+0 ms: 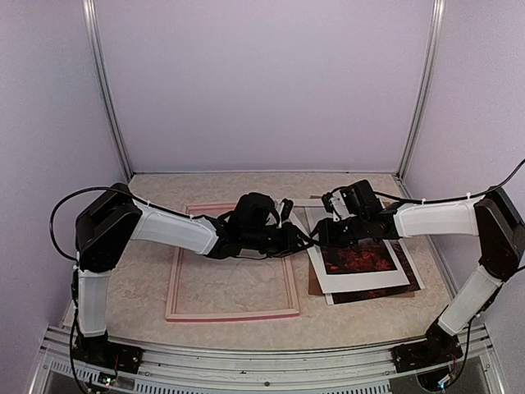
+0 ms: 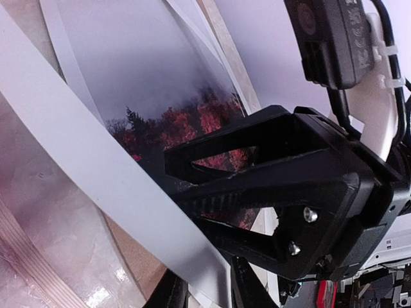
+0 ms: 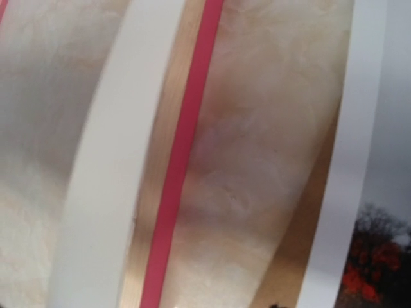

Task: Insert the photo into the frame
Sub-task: Place the mat board on the glass panel.

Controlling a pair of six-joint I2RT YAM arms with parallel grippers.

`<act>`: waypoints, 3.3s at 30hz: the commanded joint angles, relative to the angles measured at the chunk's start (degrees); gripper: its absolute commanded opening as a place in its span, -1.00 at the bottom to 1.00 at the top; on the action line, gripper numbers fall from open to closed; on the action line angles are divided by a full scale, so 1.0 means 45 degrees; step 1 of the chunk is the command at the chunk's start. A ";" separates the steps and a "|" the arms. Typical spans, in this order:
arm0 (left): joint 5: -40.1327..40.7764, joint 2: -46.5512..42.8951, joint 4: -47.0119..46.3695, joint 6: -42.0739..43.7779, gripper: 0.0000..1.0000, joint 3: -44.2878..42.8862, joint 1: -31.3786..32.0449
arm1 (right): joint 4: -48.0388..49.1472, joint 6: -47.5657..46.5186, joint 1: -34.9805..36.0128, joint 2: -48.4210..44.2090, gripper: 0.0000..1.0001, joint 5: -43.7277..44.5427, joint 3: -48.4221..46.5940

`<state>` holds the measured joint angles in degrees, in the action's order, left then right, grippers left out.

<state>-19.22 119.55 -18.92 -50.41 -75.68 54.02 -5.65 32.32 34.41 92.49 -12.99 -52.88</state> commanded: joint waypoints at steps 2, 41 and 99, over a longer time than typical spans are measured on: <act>0.0040 -0.0068 -0.0512 -0.0291 -0.52 0.0181 -0.0210 | 0.0454 0.0427 0.0515 -0.0196 -0.17 0.0314 -0.0057; -0.2003 -0.6838 0.4959 0.1703 -1.00 0.3858 -0.2459 | -0.3510 -0.1260 0.0380 -0.2640 0.08 0.4844 -0.0846; -0.0843 -0.8170 0.9927 0.4852 -1.00 0.6115 -0.7976 | -0.1693 -0.2136 0.0084 -0.0436 0.08 0.3720 -0.0422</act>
<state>-22.13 82.11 28.45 -27.79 -48.82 18.65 -13.89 23.18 35.31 89.95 3.90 -55.33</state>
